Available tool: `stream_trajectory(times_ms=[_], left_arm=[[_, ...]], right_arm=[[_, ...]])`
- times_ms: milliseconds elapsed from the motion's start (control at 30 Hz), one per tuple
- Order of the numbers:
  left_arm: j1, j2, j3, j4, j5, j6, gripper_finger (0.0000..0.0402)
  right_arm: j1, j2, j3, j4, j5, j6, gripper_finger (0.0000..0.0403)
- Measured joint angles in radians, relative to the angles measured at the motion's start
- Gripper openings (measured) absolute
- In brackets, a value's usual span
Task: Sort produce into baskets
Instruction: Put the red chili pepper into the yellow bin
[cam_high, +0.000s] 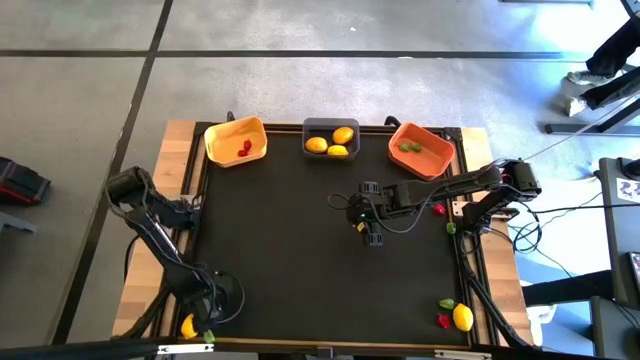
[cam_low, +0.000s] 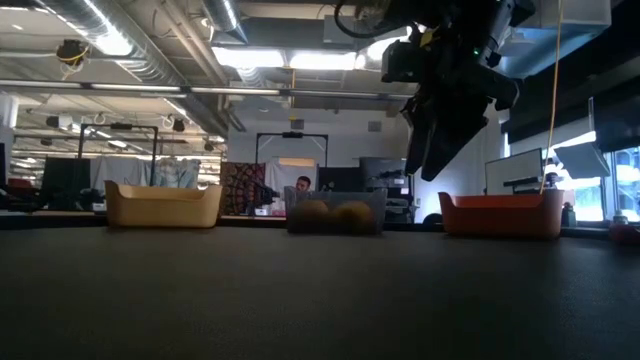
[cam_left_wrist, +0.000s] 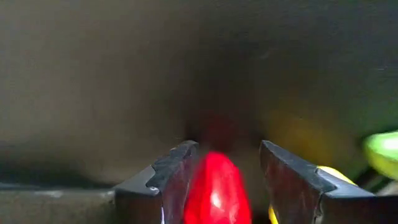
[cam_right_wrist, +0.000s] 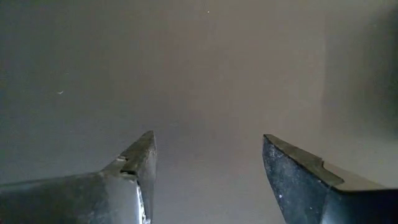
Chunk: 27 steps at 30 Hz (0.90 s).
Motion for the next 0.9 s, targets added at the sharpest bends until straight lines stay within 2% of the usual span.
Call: stream_trajectory(times_ms=[233,500,667,800,900], left_arm=[[0.001,0.014,0.001,-0.030,-0.002,0.039,0.0182],[0.009,0.015,0.013,-0.048,0.008,0.046,0.0129],[0.025,-0.005,0.057,-0.100,0.012,0.065,0.0110],[0.033,-0.022,0.061,-0.138,0.015,0.032,0.0112],[0.053,-0.023,0.061,-0.161,0.055,0.013,0.0132]], right_arm=[[0.000,0.000,0.000,0.004,0.001,0.000,0.0225],[0.000,0.000,0.000,0.004,0.001,0.000,0.0225],[0.000,0.000,0.000,0.007,0.001,-0.004,0.0225],[0.000,0.000,0.000,0.007,0.002,-0.015,0.0225],[0.000,0.000,0.000,0.008,0.002,-0.015,0.0225]])
